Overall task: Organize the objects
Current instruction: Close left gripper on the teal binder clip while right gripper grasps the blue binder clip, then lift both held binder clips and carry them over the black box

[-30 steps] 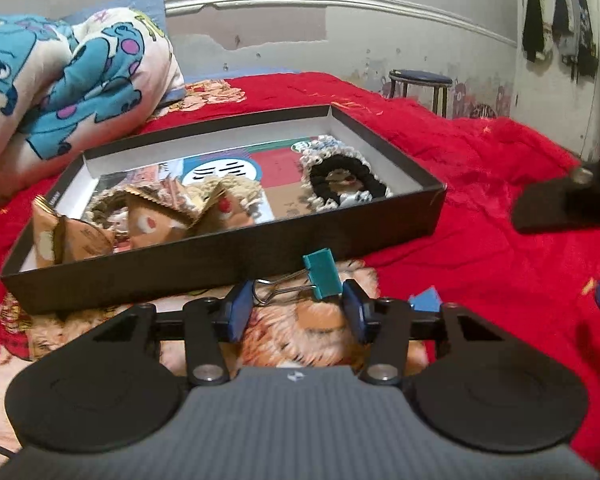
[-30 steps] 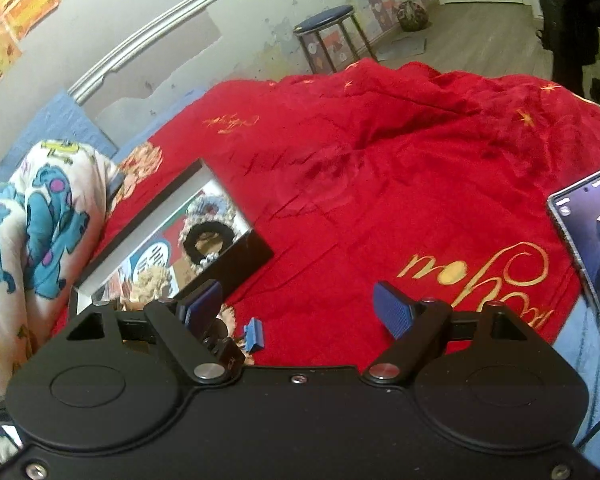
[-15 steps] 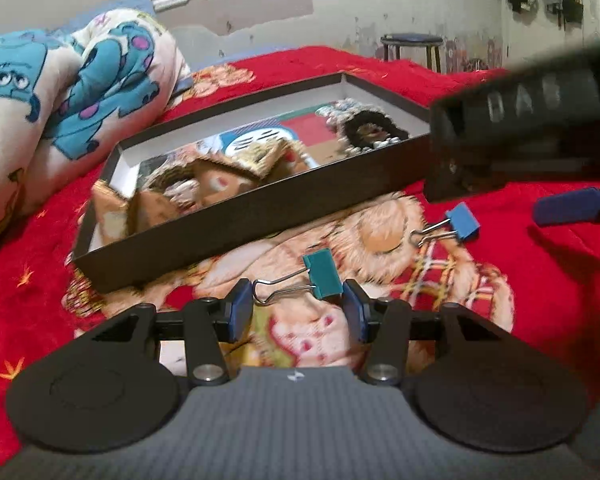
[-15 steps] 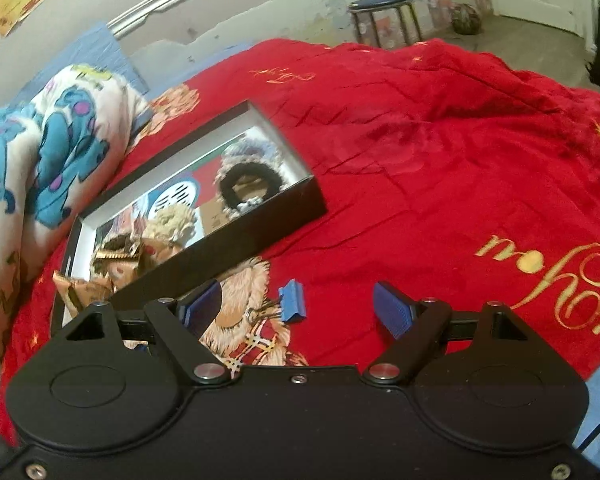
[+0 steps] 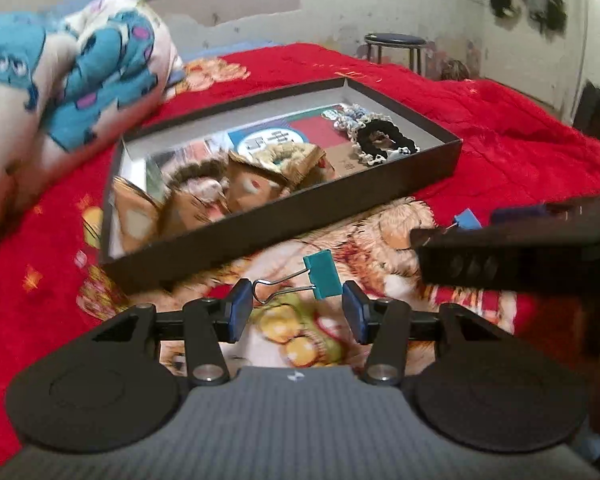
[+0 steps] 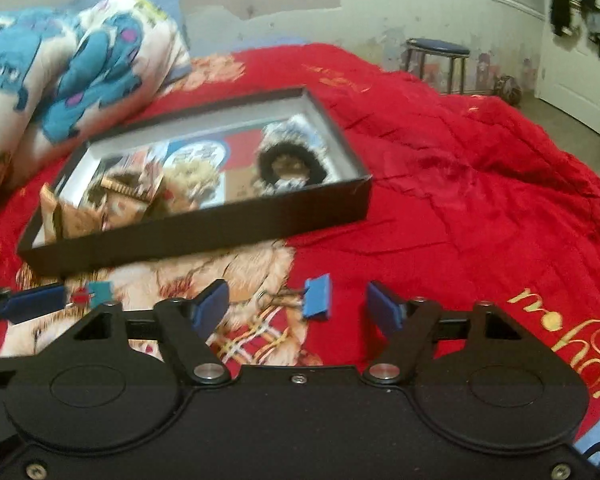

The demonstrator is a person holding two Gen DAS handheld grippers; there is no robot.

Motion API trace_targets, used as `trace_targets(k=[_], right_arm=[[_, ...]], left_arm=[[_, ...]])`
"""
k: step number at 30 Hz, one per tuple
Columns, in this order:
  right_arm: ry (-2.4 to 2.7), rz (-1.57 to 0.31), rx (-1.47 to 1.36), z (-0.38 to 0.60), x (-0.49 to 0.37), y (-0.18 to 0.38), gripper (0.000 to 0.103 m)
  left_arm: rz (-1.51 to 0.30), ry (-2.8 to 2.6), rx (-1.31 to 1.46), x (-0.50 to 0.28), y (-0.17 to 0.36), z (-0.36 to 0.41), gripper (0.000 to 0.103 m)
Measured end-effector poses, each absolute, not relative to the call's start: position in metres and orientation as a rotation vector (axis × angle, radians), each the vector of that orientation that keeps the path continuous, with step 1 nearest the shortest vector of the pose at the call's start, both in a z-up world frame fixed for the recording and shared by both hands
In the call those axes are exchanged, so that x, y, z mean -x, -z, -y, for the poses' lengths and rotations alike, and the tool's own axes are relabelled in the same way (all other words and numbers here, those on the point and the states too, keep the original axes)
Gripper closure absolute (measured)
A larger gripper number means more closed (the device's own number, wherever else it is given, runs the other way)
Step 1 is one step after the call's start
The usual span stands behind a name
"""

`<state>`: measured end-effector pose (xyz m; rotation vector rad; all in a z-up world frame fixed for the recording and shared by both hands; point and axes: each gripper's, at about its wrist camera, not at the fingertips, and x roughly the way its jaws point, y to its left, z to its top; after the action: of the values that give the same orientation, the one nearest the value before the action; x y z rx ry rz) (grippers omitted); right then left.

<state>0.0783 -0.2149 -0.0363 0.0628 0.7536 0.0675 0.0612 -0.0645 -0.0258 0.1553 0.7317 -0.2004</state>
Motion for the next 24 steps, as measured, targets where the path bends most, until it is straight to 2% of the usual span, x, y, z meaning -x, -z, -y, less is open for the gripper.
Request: trace_targets(k=[6, 14, 22, 24], right_arm=[[-0.075, -0.742, 0.045, 0.194, -0.078, 0.043, 0.038], [-0.02, -0.753, 0.021, 0.201, -0.087, 0.05, 0.043], [-0.003, -0.77, 0.034, 0.201, -0.089, 0.049, 0.059], [-0.004, -0.774, 0.03, 0.201, -0.089, 0.048, 0.059]], left_arm=[[-0.758, 0.235, -0.163, -0.063, 0.036, 0.079, 0.05], [-0.772, 0.19, -0.154, -0.069, 0.035, 0.076, 0.05], [-0.766, 0.183, -0.157, -0.069, 0.034, 0.075, 0.05], [-0.774, 0.182, -0.144, -0.071, 0.034, 0.074, 0.05]])
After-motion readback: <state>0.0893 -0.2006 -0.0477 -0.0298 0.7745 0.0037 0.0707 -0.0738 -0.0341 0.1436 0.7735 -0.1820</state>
